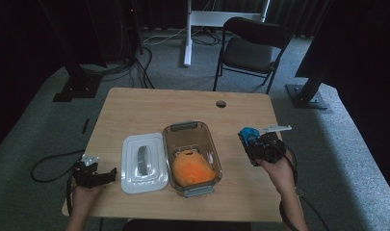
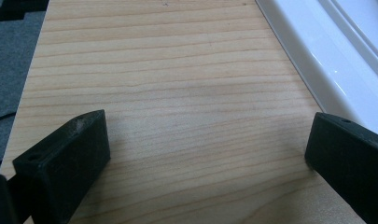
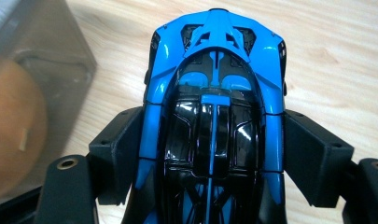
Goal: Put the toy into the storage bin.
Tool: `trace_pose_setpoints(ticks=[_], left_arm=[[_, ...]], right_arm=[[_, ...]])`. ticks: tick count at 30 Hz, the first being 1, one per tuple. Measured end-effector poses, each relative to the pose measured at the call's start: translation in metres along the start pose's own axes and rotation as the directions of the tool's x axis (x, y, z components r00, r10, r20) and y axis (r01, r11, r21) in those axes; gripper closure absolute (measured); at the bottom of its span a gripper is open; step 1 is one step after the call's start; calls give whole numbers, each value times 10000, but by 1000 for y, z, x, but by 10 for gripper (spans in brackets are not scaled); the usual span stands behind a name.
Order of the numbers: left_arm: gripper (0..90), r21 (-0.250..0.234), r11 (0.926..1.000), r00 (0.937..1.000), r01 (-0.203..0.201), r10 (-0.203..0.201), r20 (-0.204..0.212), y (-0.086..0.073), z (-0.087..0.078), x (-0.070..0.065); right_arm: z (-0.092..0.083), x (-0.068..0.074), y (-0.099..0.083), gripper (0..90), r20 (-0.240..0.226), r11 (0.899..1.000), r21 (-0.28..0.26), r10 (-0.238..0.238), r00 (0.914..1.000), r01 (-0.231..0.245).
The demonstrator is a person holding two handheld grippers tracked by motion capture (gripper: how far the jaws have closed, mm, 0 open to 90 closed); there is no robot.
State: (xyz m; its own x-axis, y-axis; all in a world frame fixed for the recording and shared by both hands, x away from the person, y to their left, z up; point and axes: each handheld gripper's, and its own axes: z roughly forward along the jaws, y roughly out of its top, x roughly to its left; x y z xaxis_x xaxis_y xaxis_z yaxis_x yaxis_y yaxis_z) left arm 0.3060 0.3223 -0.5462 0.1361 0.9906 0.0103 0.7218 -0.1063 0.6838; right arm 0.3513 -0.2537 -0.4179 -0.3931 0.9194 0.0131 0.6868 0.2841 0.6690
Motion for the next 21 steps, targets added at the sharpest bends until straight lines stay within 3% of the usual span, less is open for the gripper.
trace_pose_setpoints(ticks=[10, 21], left_arm=[[3, -1, 10000, 10000, -17, 17, -4, 0, 0, 0], [3, -16, 10000, 10000, 1, -1, -2, 0, 0, 0]], right_arm=[[-2, 29, 30, 259, -449, 9980, -367, -538, 9975, 522], [3, 67, 57, 259, -902, 9910, -543, -1271, 9878, 1225]])
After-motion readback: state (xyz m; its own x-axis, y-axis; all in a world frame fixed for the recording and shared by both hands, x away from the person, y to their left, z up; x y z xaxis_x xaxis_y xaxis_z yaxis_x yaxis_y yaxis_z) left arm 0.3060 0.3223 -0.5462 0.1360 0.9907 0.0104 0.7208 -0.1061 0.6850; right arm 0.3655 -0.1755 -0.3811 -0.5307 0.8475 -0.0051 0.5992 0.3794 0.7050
